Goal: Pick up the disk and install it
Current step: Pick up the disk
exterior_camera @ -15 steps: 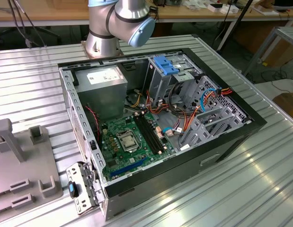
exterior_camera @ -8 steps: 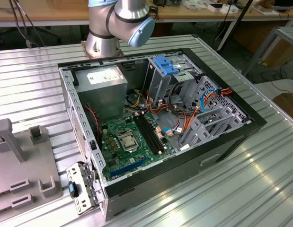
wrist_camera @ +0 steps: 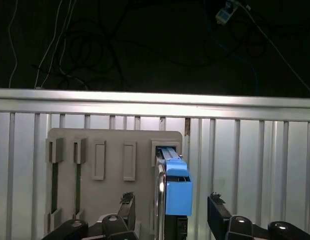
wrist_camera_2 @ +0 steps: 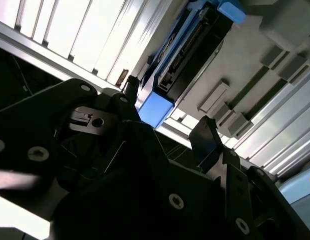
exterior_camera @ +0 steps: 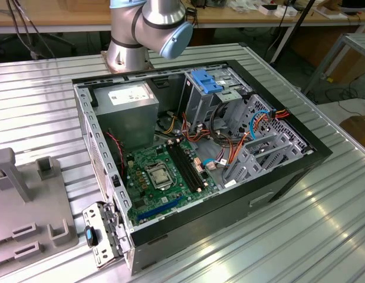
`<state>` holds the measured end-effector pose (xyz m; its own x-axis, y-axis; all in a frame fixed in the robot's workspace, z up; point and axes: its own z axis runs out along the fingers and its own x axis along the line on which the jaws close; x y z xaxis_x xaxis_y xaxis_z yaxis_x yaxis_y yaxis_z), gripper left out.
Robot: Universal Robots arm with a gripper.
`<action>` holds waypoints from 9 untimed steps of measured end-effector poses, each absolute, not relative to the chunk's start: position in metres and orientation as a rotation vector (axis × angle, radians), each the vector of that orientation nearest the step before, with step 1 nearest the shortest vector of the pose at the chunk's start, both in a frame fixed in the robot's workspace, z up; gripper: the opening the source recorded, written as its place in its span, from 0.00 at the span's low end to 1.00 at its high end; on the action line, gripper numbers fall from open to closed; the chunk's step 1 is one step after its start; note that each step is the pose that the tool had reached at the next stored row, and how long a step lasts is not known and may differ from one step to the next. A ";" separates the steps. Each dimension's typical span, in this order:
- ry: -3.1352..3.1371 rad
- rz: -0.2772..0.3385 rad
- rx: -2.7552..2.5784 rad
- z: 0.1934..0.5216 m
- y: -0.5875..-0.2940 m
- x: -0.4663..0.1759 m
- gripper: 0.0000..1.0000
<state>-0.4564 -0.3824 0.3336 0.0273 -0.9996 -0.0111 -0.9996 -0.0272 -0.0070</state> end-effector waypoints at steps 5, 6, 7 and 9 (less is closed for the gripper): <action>2.181 0.003 -2.242 0.328 -0.382 -0.458 0.68; 2.181 0.003 -2.242 0.326 -0.382 -0.459 0.68; 2.181 0.003 -2.242 0.324 -0.382 -0.459 0.68; 2.181 0.003 -2.241 0.320 -0.382 -0.459 0.68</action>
<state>-0.4591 -0.3815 0.3205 0.0273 -0.9996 -0.0111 -0.9996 -0.0272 -0.0088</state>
